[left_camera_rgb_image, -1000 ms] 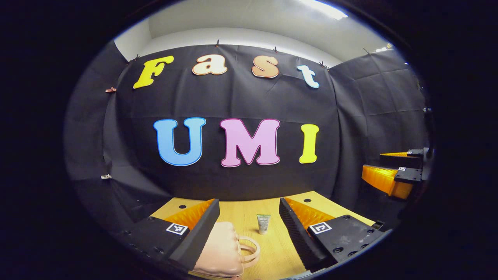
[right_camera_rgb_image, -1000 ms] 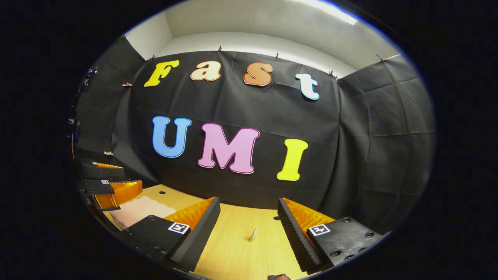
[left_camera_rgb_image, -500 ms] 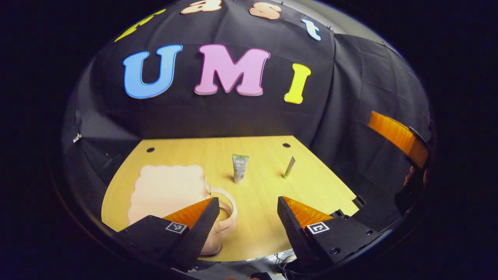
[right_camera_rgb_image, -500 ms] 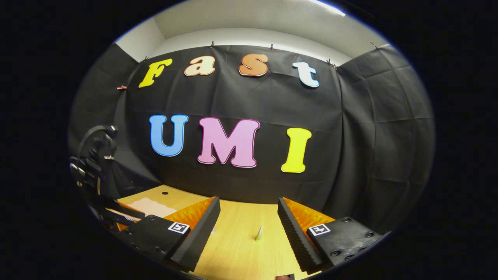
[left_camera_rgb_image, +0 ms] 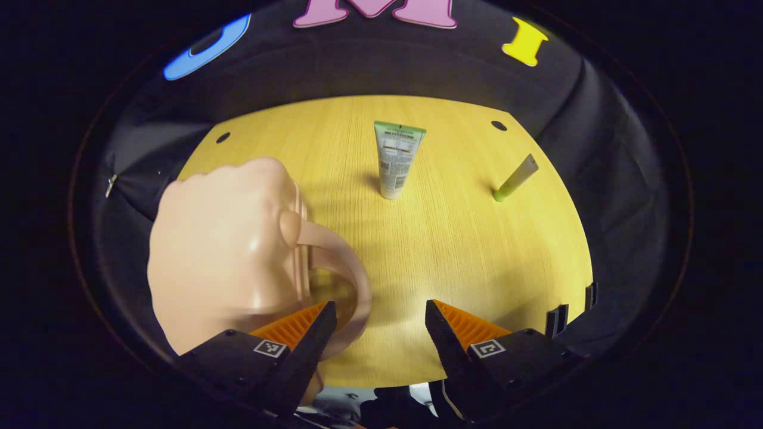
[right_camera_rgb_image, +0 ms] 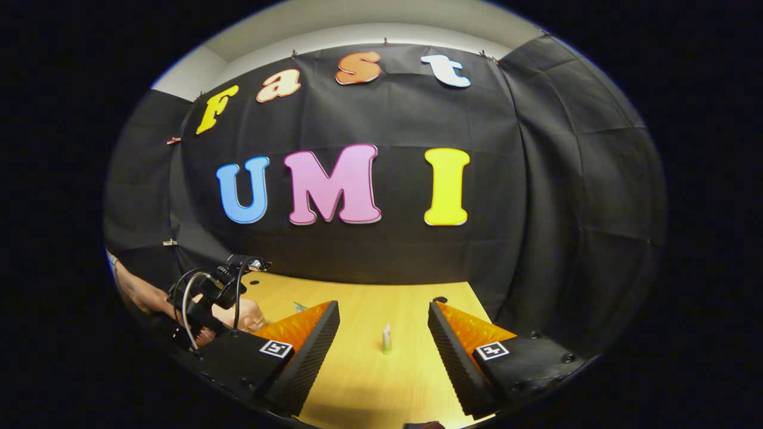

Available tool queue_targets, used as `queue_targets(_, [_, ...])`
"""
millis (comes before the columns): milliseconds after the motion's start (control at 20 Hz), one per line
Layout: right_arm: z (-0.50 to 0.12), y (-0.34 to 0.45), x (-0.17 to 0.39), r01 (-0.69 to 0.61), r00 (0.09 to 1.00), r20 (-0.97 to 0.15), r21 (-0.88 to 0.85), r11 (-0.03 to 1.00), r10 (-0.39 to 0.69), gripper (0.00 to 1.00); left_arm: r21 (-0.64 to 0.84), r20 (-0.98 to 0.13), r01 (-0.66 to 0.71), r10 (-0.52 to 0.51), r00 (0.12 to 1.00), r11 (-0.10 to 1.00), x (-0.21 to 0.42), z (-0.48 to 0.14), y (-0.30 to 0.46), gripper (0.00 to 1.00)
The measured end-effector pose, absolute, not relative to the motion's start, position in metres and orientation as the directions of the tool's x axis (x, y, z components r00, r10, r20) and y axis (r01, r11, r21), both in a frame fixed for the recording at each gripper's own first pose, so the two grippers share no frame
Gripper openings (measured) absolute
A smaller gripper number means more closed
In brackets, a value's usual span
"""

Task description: First open the suitcase, pack the skin care products into it, and then close the suitcase.

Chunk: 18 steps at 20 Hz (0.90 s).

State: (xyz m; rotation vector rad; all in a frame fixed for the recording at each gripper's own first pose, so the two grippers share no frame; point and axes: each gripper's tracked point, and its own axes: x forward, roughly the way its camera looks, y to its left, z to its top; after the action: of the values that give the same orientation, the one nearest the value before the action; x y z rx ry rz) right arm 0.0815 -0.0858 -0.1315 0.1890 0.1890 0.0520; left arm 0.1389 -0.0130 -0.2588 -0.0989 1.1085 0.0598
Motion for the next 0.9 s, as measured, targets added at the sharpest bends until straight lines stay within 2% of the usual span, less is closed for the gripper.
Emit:
queue_targets(100, [-0.149, -0.11, 0.081, -0.016, 0.974, -0.216, 0.208, 0.978, 0.062, 0.95, -0.051, -0.923, -0.151, 0.011, 0.384, 0.987, 0.147, -0.275, -0.008, 0.96])
queue_targets(300, [-0.183, -0.151, 0.078, 0.025, 0.948, -0.314, 0.205, 0.979, 0.041, 0.98, -0.013, -0.938, -0.152, 0.041, 0.343, 0.988, 0.167, -0.295, 0.004, 0.84])
queue_targets(400, [-0.186, -0.163, 0.08, 0.037, 0.943, -0.33, 0.206, 0.978, 0.034, 0.97, -0.016, -0.95, -0.105, 0.018, 0.312, 0.994, 0.164, -0.294, 0.005, 0.18])
queue_targets(450, [-0.186, -0.164, 0.085, 0.034, 0.943, -0.33, 0.208, 0.978, 0.037, 0.96, -0.027, -0.948, -0.088, 0.002, 0.318, 0.996, 0.163, -0.287, 0.002, 0.15])
queue_targets(550, [-0.181, -0.161, 0.093, 0.023, 0.946, -0.322, 0.198, 0.98, 0.043, 0.97, -0.038, -0.94, -0.068, -0.012, 0.342, 0.997, 0.159, -0.258, 0.004, 0.17])
queue_targets(650, [-0.172, -0.147, 0.104, -0.003, 0.951, -0.303, 0.193, 0.981, 0.063, 0.97, -0.065, -0.93, -0.014, -0.055, 0.363, 0.998, 0.147, -0.218, 0.011, 0.13])
queue_targets(800, [-0.159, -0.11, 0.12, -0.05, 0.96, -0.262, 0.194, 0.98, 0.101, 0.96, -0.103, -0.886, 0.016, -0.099, 0.453, 0.995, 0.135, -0.139, 0.045, 0.13])
queue_targets(900, [-0.157, -0.083, 0.13, -0.063, 0.959, -0.261, 0.186, 0.98, 0.111, 0.96, -0.104, -0.847, 0.006, -0.092, 0.523, 0.995, 0.119, -0.085, 0.089, 0.13])
